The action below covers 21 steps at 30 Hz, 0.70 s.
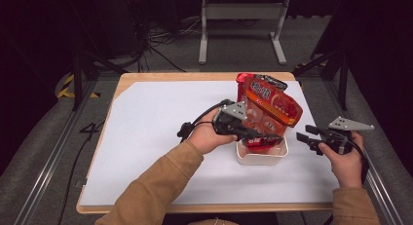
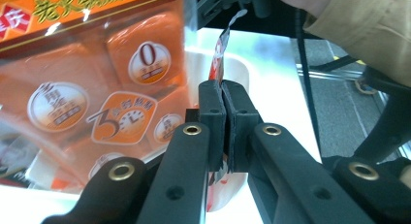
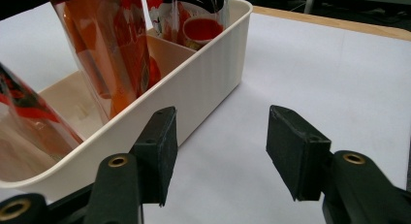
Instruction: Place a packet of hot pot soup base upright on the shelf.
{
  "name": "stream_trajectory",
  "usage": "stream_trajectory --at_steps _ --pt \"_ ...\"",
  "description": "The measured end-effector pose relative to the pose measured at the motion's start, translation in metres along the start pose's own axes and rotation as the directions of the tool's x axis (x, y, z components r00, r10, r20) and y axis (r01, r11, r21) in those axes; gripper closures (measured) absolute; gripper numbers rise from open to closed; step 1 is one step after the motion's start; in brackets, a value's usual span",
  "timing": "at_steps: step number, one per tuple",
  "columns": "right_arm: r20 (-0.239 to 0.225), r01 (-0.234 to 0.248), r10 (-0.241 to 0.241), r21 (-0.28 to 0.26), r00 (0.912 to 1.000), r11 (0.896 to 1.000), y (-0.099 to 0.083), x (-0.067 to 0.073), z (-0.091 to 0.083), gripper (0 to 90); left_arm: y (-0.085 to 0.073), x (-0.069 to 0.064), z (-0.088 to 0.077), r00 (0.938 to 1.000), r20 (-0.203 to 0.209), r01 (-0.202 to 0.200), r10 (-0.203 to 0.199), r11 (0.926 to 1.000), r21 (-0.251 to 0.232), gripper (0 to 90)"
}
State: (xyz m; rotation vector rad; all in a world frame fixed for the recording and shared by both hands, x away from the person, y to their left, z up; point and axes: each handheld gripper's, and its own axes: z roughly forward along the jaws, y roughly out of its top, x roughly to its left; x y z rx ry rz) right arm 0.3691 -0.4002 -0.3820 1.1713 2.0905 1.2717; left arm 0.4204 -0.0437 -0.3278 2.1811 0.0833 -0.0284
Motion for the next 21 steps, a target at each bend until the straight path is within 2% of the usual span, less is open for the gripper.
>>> stream_trajectory --at_steps 5,7,9,11,14,21 --pt "-0.001 -0.001 0.001 0.001 1.0000 1.000 -0.0001 0.0002 0.0004 45.0 -0.0020 0.0018 0.0010 0.9995 -0.022 0.023 -0.024 0.9994 -0.025 79.0" --pt "-0.001 -0.001 0.001 0.001 1.0000 1.000 -0.0001 0.0004 0.0004 44.9 -0.0024 0.0014 0.0011 0.9991 -0.032 0.025 -0.026 0.9984 -0.050 69.0" --pt "-0.001 -0.002 0.002 0.001 1.0000 1.000 -0.0003 0.0002 0.0004 44.8 -0.0026 0.0004 0.0008 0.9992 -0.030 0.026 -0.027 0.9981 -0.057 66.6" --pt "-0.001 -0.002 0.002 0.002 1.0000 1.000 -0.0003 0.0003 0.0005 44.7 -0.0028 -0.0004 0.0009 0.9984 -0.045 0.031 -0.035 0.9970 -0.071 56.0" --pt "-0.002 0.000 0.000 0.001 1.0000 1.000 -0.0001 0.0002 0.0009 44.6 -0.0030 -0.0008 -0.0009 0.9975 -0.048 0.048 -0.052 0.9955 -0.082 48.4" --pt "-0.005 -0.002 0.002 0.004 1.0000 1.000 0.0001 0.0011 0.0018 44.2 -0.0041 -0.0047 -0.0078 0.9963 -0.050 0.064 -0.070 0.9922 -0.107 39.0"
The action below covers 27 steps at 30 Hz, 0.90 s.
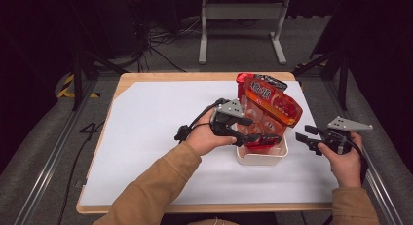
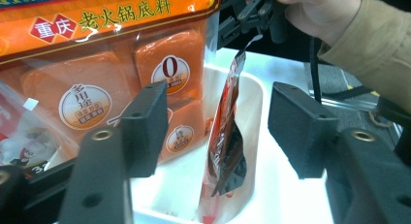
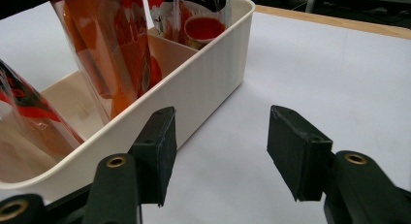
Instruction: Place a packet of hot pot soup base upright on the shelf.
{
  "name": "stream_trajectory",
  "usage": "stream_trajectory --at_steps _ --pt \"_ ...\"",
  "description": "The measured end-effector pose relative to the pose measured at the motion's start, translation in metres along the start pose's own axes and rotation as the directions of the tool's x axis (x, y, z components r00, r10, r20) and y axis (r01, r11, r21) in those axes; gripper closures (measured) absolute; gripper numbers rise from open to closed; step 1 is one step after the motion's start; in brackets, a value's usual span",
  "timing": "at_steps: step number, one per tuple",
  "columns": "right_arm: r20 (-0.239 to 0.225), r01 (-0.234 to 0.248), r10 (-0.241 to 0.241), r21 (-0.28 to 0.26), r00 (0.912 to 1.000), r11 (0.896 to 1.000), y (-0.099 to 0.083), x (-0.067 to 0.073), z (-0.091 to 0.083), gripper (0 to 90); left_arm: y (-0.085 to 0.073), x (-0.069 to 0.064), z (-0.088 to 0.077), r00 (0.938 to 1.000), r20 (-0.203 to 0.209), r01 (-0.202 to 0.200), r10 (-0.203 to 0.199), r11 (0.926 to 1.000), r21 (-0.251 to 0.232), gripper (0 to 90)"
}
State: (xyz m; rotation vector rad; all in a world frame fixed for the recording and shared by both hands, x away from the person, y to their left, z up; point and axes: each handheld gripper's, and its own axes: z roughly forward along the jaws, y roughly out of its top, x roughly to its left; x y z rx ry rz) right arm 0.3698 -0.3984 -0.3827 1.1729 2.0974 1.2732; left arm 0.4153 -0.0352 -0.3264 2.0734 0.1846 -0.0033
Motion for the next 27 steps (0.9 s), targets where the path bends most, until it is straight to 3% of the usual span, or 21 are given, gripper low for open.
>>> stream_trajectory --at_steps 8,12,21,27 --pt "0.000 0.002 -0.002 -0.001 1.0000 1.000 0.000 0.001 0.001 42.9 -0.002 -0.002 -0.021 0.9988 -0.036 0.032 -0.035 0.9976 -0.062 32.8" --pt "0.001 -0.002 0.002 -0.012 1.0000 1.000 0.000 0.002 -0.001 39.9 -0.006 -0.004 -0.035 0.9947 -0.093 0.038 -0.043 0.9977 -0.056 30.8" --pt "0.008 -0.002 0.002 -0.020 1.0000 1.000 0.000 0.004 -0.005 38.8 -0.024 -0.006 -0.068 0.9816 -0.166 0.082 -0.095 0.9934 -0.080 29.0" --pt "0.002 -0.002 0.002 -0.026 1.0000 1.000 0.001 0.005 -0.005 38.1 -0.043 -0.007 -0.101 0.9682 -0.213 0.110 -0.131 0.9879 -0.110 28.2"
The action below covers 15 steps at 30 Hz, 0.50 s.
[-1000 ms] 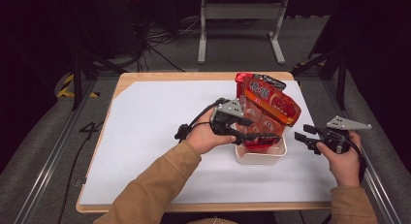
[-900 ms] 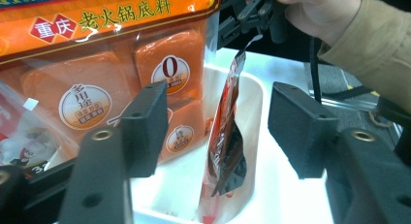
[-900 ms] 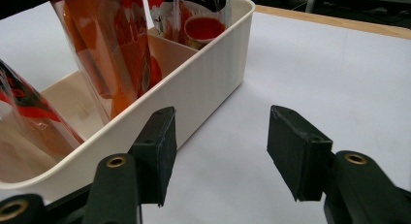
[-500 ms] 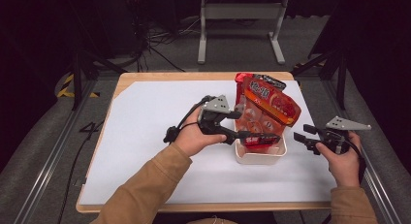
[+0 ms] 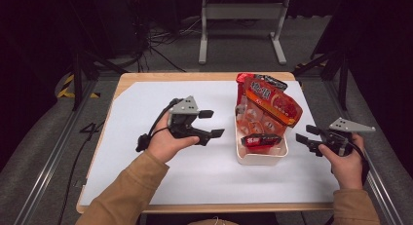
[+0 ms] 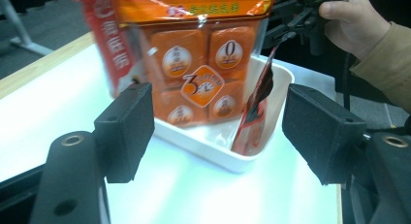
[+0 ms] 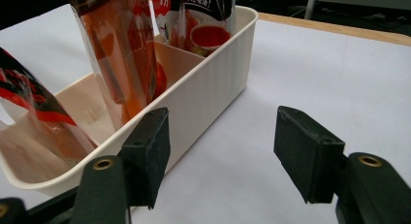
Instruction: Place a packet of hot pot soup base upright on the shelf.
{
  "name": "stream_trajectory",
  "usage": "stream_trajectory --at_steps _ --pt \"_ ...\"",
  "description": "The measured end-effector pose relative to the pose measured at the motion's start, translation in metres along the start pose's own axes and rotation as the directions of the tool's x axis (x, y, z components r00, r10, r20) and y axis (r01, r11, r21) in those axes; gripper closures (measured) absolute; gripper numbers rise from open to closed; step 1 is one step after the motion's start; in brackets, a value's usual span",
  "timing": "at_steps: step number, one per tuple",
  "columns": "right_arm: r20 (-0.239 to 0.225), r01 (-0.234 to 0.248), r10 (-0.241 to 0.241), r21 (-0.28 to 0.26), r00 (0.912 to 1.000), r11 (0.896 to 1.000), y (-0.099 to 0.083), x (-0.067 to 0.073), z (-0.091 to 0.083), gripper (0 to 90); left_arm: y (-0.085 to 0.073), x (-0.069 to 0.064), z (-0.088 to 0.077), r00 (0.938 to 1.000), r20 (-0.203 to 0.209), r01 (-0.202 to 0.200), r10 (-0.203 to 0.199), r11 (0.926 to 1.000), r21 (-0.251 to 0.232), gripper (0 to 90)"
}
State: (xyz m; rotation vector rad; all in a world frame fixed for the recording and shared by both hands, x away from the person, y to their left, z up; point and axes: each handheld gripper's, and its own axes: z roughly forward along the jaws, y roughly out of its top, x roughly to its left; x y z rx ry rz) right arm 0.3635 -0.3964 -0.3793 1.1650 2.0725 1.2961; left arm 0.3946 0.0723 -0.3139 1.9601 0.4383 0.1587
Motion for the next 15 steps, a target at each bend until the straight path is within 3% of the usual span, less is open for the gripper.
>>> stream_trajectory --at_steps 5,10,11,15 --pt "-0.007 0.002 -0.002 -0.002 1.0000 1.000 0.001 0.001 0.001 37.9 -0.012 0.010 -0.025 0.9978 -0.040 0.053 -0.054 0.9984 -0.020 28.0" --pt "-0.015 0.008 -0.008 -0.002 0.9999 1.000 0.002 0.003 0.002 37.5 -0.021 0.017 -0.043 0.9948 -0.084 0.055 -0.058 0.9980 -0.030 26.5" --pt "-0.016 0.009 -0.009 -0.003 0.9998 1.000 0.002 0.003 0.003 37.3 -0.024 0.018 -0.046 0.9932 -0.093 0.068 -0.070 0.9972 -0.031 26.5" --pt "-0.020 0.009 -0.009 -0.015 0.9998 1.000 0.003 0.004 0.004 35.3 -0.035 0.023 -0.061 0.9850 -0.164 0.053 -0.054 0.9986 -0.009 25.5"
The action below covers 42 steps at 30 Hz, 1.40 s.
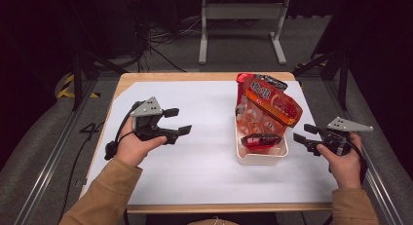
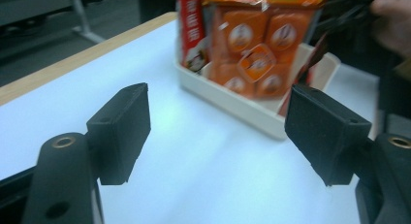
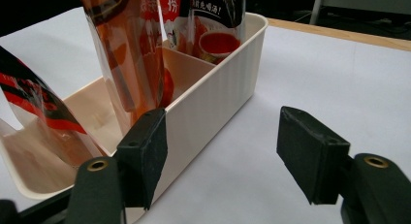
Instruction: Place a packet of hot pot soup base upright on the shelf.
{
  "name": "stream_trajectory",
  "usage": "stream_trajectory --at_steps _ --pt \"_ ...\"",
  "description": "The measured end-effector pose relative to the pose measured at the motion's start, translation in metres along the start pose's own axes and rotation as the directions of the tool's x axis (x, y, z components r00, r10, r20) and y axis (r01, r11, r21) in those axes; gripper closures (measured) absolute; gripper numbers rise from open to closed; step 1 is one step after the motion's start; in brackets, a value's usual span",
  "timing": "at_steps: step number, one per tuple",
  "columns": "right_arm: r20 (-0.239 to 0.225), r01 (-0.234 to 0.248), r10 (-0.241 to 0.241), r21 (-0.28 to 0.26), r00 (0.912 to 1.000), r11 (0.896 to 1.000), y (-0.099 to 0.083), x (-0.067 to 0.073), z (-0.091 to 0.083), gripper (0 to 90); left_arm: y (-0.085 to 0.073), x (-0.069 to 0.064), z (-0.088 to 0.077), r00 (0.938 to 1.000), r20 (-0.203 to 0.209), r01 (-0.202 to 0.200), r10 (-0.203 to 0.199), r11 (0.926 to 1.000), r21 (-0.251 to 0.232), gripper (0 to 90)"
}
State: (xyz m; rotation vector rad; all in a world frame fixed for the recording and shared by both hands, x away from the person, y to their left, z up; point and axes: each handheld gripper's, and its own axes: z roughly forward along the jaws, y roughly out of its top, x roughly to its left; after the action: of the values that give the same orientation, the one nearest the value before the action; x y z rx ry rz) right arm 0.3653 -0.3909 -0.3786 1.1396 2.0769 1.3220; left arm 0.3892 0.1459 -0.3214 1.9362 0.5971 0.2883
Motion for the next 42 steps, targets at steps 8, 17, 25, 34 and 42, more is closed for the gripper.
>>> stream_trajectory --at_steps 8,17,25,34,42 --pt "0.001 0.008 -0.008 -0.015 1.0000 1.000 0.001 0.000 0.001 32.6 -0.027 0.012 -0.029 0.9991 -0.042 0.003 -0.003 1.0000 0.004 24.7" --pt "-0.003 0.019 -0.019 -0.011 0.9998 1.000 0.000 0.001 0.005 31.1 -0.056 0.021 -0.039 0.9961 -0.085 0.024 -0.025 0.9996 -0.012 24.0" --pt "-0.002 0.026 -0.026 -0.004 0.9997 1.000 -0.002 0.000 0.008 30.2 -0.085 0.035 -0.037 0.9845 -0.128 0.114 -0.120 0.9920 -0.053 20.3" --pt "-0.010 0.017 -0.017 -0.016 0.9998 1.000 -0.007 -0.002 0.011 29.1 -0.111 0.046 -0.027 0.9786 -0.133 0.153 -0.157 0.9875 -0.038 20.4" --pt "0.005 0.012 -0.012 -0.022 0.9999 1.000 -0.009 -0.005 0.011 26.9 -0.119 0.053 -0.025 0.9779 -0.149 0.147 -0.147 0.9891 -0.013 18.3"
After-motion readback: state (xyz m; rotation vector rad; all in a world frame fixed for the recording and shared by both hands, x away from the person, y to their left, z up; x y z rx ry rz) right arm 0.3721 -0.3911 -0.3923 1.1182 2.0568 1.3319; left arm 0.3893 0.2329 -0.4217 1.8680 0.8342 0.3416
